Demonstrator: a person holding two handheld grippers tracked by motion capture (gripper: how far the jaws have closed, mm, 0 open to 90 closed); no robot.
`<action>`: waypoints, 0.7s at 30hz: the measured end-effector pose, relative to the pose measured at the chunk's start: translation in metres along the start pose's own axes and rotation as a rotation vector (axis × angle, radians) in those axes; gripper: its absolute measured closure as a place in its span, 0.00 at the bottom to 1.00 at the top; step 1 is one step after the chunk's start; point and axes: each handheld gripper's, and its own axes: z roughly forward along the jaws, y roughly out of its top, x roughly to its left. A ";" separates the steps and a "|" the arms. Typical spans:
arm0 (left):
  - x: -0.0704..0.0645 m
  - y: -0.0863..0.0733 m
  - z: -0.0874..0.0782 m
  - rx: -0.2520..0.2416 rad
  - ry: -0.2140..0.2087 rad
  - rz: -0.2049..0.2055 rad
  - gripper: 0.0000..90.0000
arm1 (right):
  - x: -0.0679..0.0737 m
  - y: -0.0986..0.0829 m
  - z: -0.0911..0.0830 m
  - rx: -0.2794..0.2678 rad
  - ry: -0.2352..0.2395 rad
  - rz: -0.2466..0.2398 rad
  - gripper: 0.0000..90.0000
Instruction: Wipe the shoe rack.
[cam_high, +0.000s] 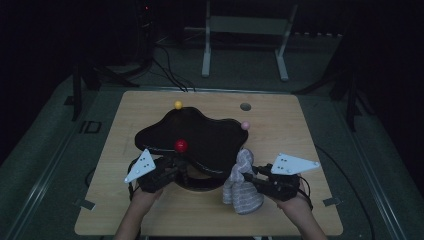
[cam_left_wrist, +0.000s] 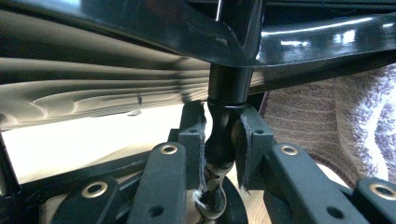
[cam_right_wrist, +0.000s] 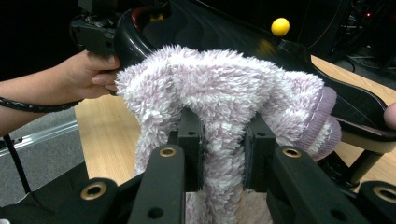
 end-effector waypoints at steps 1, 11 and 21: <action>0.000 0.000 0.000 -0.001 0.001 0.001 0.84 | 0.000 0.000 0.000 0.000 0.000 0.000 0.82; -0.001 0.000 0.001 -0.001 -0.003 0.004 0.84 | -0.007 -0.004 0.001 0.008 -0.028 0.022 0.82; -0.001 0.000 0.001 -0.003 -0.001 0.002 0.84 | -0.013 -0.006 0.005 0.002 -0.053 0.041 0.82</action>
